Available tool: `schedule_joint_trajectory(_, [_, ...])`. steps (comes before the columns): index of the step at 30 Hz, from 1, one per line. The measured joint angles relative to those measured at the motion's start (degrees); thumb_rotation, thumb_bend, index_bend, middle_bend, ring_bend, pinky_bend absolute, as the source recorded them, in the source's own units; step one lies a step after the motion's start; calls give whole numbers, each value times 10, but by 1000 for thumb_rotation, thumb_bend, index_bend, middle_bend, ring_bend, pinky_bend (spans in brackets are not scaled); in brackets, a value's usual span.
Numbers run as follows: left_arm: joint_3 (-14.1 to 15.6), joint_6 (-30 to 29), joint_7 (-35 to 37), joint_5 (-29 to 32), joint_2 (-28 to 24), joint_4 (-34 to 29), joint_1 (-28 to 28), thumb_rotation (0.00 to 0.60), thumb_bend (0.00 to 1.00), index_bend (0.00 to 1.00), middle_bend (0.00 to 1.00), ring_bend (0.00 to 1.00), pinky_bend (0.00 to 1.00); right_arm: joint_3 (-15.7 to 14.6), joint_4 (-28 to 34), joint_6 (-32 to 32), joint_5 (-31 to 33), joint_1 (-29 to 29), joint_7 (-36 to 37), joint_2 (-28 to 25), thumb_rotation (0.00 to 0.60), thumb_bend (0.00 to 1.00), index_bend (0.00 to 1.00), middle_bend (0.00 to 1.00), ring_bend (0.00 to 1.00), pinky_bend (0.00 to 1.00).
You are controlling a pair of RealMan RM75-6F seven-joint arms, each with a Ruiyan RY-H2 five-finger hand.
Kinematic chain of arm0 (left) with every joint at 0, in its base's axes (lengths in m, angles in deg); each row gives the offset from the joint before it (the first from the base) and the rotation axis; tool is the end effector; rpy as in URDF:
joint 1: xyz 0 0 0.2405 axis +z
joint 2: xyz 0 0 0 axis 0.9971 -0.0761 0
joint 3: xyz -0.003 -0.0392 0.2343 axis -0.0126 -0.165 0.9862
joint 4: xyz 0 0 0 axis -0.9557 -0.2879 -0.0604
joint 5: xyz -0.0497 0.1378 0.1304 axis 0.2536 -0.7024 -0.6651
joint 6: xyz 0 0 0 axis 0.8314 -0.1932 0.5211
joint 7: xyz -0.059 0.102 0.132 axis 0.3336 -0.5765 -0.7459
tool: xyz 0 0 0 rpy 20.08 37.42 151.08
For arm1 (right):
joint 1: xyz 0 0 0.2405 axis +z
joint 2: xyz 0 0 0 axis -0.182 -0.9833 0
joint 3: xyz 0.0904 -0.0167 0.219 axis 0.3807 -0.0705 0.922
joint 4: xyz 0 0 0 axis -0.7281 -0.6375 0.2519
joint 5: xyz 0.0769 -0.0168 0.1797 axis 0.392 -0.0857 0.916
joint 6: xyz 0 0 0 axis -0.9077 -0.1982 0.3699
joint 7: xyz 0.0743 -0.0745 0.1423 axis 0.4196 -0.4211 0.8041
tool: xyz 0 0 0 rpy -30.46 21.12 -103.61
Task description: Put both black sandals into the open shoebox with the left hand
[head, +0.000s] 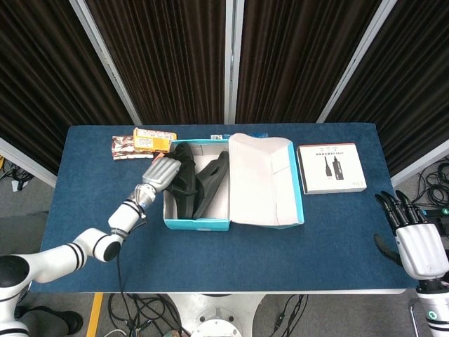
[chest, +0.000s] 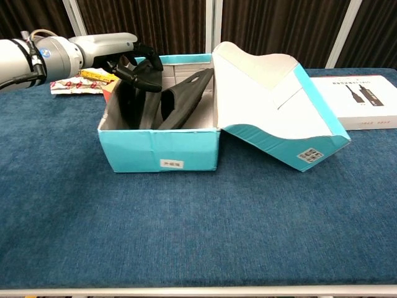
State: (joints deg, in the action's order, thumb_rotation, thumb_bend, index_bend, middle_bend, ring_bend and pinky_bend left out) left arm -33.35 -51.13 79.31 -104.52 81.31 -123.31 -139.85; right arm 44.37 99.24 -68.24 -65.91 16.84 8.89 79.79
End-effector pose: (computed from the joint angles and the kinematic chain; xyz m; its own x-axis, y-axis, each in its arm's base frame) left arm -0.1096 0.4288 -0.0184 0.3370 0.3540 0.8724 0.9081 -0.3667 -0.2020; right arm -0.2427 -0.2172 0.1927 0.4953 0.1051 0.8623 -0.8448 -0.1730 0.5063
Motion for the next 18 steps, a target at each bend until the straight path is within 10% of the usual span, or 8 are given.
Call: schedule_joint_trajectory(18, [-1,20,17,40,19,44,30,482,110,255,180,51,210,-2,1,-2,-4,-1,0,0,600,242,74,100,52,238])
